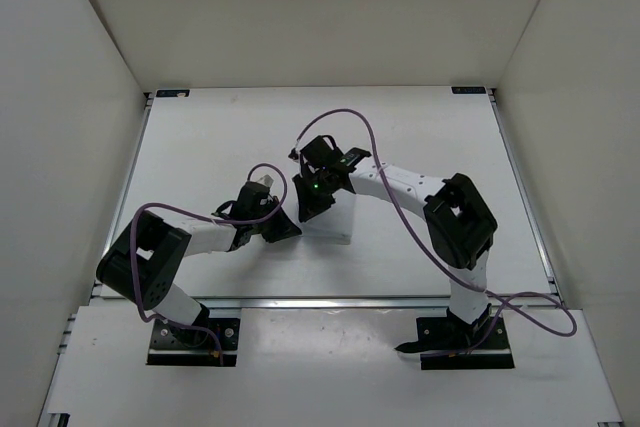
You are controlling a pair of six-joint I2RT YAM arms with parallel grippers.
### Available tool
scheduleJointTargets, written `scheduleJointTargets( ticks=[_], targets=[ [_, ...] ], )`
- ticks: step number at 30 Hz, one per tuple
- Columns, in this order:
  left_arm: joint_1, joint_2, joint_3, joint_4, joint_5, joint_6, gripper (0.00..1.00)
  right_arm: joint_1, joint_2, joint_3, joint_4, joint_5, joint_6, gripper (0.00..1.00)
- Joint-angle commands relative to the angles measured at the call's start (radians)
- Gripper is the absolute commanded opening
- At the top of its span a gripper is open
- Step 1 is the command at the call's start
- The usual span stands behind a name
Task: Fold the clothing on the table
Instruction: Fold the skirt
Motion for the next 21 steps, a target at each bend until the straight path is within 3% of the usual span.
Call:
scheduleJointTargets(
  ticks=[1,5,11,14,21],
  targets=[
    [0.009,-0.031,-0.017,-0.027,-0.007,0.021,0.02,-0.002,0.050,0.045,0.024,-0.063,-0.002,0.00],
    [0.010,-0.032,-0.022,-0.014,0.009,0.012,0.15,0.000,0.073,0.027,0.027,-0.117,0.001,0.00],
    [0.050,-0.081,-0.057,-0.013,0.049,0.009,0.37,-0.016,0.073,0.043,0.027,-0.111,0.013,0.15],
    [0.071,-0.127,-0.063,-0.026,0.072,0.006,0.41,-0.028,0.044,0.062,0.017,-0.088,0.018,0.26],
    [0.119,-0.297,-0.091,-0.109,0.085,0.010,0.48,-0.086,-0.123,0.019,0.063,-0.098,0.073,0.34]
  ],
)
